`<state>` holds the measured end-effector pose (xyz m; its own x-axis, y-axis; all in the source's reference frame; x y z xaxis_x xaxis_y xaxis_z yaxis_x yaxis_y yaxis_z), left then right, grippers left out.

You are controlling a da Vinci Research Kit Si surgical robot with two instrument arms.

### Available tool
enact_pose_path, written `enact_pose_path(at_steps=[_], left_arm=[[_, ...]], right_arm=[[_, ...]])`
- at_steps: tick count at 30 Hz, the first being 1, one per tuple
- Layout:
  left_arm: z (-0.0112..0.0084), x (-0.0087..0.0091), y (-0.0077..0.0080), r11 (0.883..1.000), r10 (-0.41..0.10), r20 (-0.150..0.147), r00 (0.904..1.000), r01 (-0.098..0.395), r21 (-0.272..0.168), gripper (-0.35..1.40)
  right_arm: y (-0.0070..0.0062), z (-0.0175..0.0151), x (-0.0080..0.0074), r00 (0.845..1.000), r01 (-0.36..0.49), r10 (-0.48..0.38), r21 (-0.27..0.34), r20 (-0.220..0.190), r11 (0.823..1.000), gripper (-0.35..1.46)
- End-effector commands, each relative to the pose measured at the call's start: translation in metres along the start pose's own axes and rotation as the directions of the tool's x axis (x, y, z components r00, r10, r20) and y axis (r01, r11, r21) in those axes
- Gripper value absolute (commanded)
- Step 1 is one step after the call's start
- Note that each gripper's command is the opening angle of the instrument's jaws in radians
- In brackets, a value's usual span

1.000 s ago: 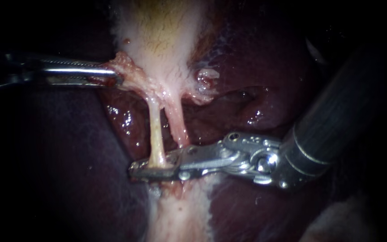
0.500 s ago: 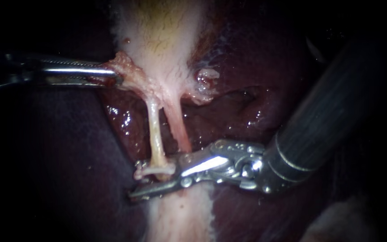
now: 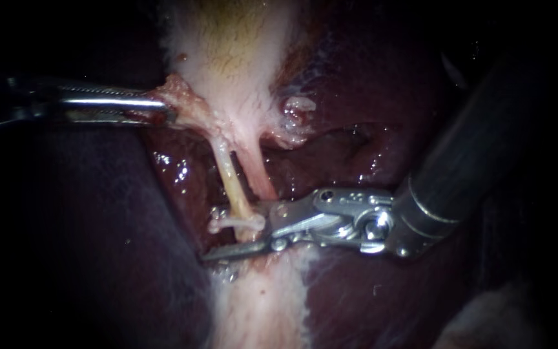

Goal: Going back first clip left tube

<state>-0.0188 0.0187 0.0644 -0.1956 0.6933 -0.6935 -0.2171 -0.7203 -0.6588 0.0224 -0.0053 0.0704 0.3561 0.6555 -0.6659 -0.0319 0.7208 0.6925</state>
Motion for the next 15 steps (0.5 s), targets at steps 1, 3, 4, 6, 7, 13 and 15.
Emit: enact_pose_path(at_steps=[1,3,4,6,7,13,15], left_arm=[[0.0,0.0,0.0,1.0,0.0,0.0,1.0,0.0,0.0,-0.35],[-0.0001,0.0,0.0,1.0,0.0,0.0,1.0,0.0,0.002,-0.35],[-0.0001,0.0,0.0,1.0,0.0,0.0,1.0,0.0,0.002,-0.35],[-0.0001,0.0,0.0,1.0,0.0,0.0,1.0,0.0,0.002,-0.35],[-0.0001,0.0,0.0,1.0,0.0,0.0,1.0,0.0,0.002,-0.35],[-0.0002,0.0,0.0,1.0,0.0,0.0,1.0,0.0,0.002,-0.35],[-0.0002,0.0,0.0,1.0,0.0,0.0,1.0,0.0,0.002,-0.35]], right_arm=[[0.0,-0.0002,0.0,1.0,-0.004,0.004,-0.002,-0.001,1.0,0.5],[0.0001,-0.0006,-0.0001,1.0,0.0,0.0,-0.005,-0.002,1.0,0.5],[0.0002,-0.0007,-0.0002,1.0,0.0,0.0,-0.005,-0.002,1.0,0.5],[0.0003,-0.0008,-0.0002,1.0,0.011,-0.011,-0.005,-0.002,1.0,0.5],[0.0003,-0.0009,-0.0002,1.0,0.017,-0.017,-0.005,-0.002,1.0,0.5],[0.0002,-0.0016,-0.0004,0.999,0.053,-0.053,-0.007,-0.003,0.999,0.5],[0.0001,-0.0022,-0.0004,0.997,0.076,-0.077,-0.01,-0.004,0.997,0.5]])
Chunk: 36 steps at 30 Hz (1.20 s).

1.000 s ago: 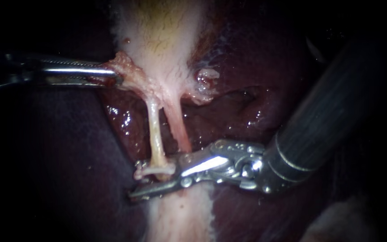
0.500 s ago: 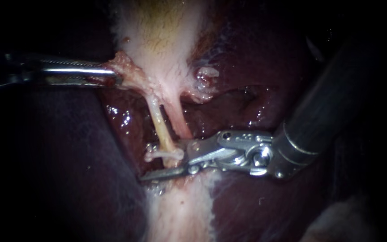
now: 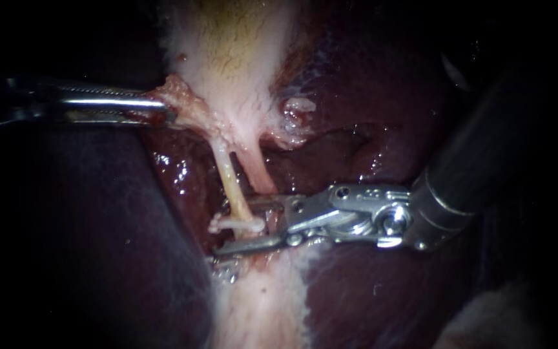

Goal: Going back first clip left tube

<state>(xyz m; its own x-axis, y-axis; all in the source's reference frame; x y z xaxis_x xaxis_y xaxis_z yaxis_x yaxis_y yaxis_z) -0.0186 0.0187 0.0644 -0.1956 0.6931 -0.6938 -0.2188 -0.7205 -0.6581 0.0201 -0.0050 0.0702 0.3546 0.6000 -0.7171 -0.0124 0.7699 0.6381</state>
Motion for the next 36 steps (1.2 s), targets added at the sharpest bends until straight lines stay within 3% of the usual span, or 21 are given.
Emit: enact_pose_path(at_steps=[1,9,23,36], left_arm=[[-0.0001,0.0,0.0,1.0,0.0,0.0,1.0,0.0,0.0,-0.35],[-0.0001,0.0,0.0,1.0,0.0,0.0,1.0,0.0,0.0,-0.35],[-0.0001,0.0,0.0,1.0,0.0,0.0,1.0,0.0,0.0,-0.35],[0.0002,-0.0003,-0.0004,1.0,0.002,0.0,1.0,-0.002,0.001,-0.35]], right_arm=[[-0.0001,-0.0006,0.0,1.0,0.018,-0.018,-0.003,-0.002,1.0,0.5],[-0.0003,-0.0058,-0.0003,0.985,0.173,-0.174,-0.034,-0.005,0.984,0.5],[0.0009,-0.016,-0.0013,0.968,0.251,-0.251,-0.022,0.002,0.968,0.5],[0.0014,-0.0172,-0.0014,0.962,0.273,-0.273,-0.007,0.016,0.962,0.5]])
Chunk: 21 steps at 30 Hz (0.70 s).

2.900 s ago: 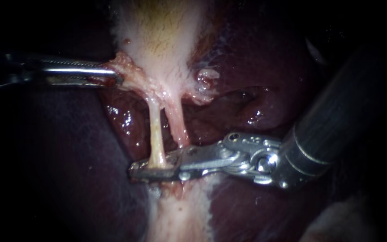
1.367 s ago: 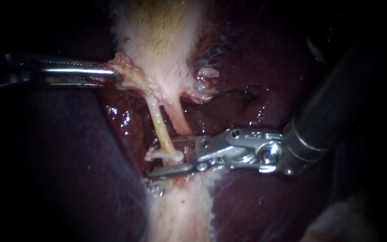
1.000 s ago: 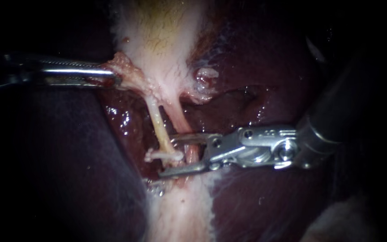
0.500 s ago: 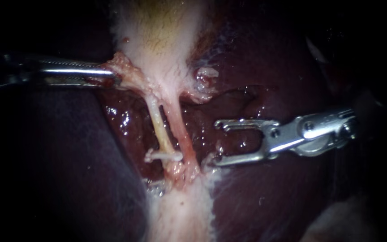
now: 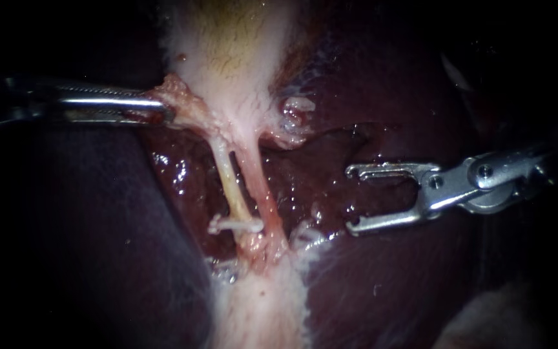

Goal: Going back first clip left tube

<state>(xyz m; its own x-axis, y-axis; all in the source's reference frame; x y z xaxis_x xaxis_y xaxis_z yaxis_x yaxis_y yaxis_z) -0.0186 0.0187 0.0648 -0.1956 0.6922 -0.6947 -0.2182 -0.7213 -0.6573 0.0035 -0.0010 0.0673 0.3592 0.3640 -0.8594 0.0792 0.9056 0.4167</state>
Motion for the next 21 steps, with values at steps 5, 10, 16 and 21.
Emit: enact_pose_path(at_steps=[5,10,16,21], left_arm=[[0.001,-0.0013,-0.0009,1.0,0.007,0.0,1.0,-0.007,0.005,-0.35],[0.0025,-0.003,-0.0019,1.0,0.016,-0.004,0.9999,-0.016,0.012,-0.35],[0.0049,-0.0048,-0.0029,1.0,0.02,0.011,0.9997,-0.02,0.018,-0.35],[0.0062,-0.0058,-0.0029,1.0,0.021,0.022,0.9996,-0.021,0.008,-0.35]], right_arm=[[0.0,0.0,0.0,1.0,0.0,0.0,0.003,0.0,1.0,0.5],[-0.0001,0.0,0.0001,1.0,0.0,0.0,0.003,0.0,1.0,0.5],[-0.0001,-0.0001,0.0001,1.0,0.0,0.0,0.004,0.0,1.0,0.5],[-0.0002,-0.0001,0.0001,1.0,0.0,0.0,0.004,0.0,1.0,0.5]])
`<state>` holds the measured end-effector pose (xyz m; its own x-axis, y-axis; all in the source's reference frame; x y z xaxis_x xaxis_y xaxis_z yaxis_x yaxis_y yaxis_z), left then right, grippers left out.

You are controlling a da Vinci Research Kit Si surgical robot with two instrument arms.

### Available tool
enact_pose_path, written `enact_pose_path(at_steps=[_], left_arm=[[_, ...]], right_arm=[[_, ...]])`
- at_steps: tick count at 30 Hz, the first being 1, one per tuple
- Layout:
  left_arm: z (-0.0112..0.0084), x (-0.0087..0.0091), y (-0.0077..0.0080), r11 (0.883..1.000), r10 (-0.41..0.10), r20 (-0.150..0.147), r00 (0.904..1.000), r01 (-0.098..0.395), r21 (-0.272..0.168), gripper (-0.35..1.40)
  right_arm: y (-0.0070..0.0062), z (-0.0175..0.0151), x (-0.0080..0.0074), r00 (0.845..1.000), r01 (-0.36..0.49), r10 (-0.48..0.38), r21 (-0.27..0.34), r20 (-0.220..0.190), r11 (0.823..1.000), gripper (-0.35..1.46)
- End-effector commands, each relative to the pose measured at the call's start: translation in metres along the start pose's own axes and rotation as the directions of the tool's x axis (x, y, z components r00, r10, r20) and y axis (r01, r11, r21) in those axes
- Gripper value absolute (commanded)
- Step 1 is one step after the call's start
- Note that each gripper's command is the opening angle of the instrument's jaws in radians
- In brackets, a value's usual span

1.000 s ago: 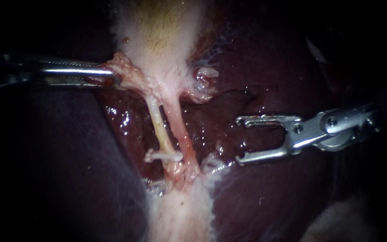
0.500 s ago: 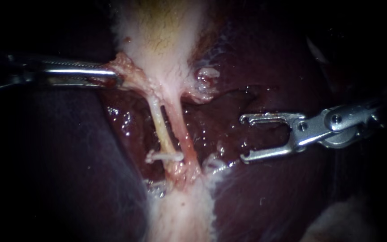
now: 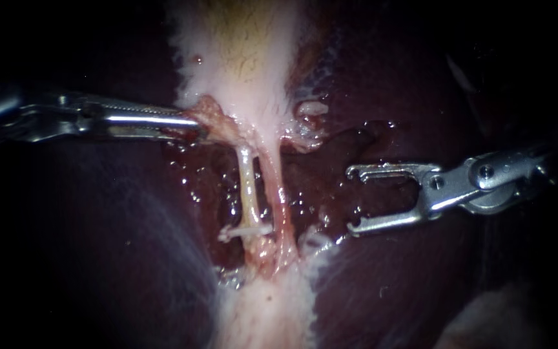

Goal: Going back first clip left tube

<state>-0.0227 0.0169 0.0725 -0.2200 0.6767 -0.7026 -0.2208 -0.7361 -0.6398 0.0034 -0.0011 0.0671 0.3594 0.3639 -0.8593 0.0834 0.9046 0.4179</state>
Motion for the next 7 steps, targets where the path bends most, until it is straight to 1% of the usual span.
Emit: enact_pose_path(at_steps=[1,7], left_arm=[[0.0,0.0,0.0,1.0,-0.001,0.001,1.0,0.001,0.001,-0.35],[-0.0001,0.0001,0.0,1.0,-0.001,0.001,1.0,0.001,0.0,-0.35]], right_arm=[[0.0,0.0,0.0,1.0,0.0,0.0,0.0,0.0,1.0,0.5],[0.0,-0.0001,0.0001,1.0,-0.001,0.001,0.0,0.0,1.0,0.5]])
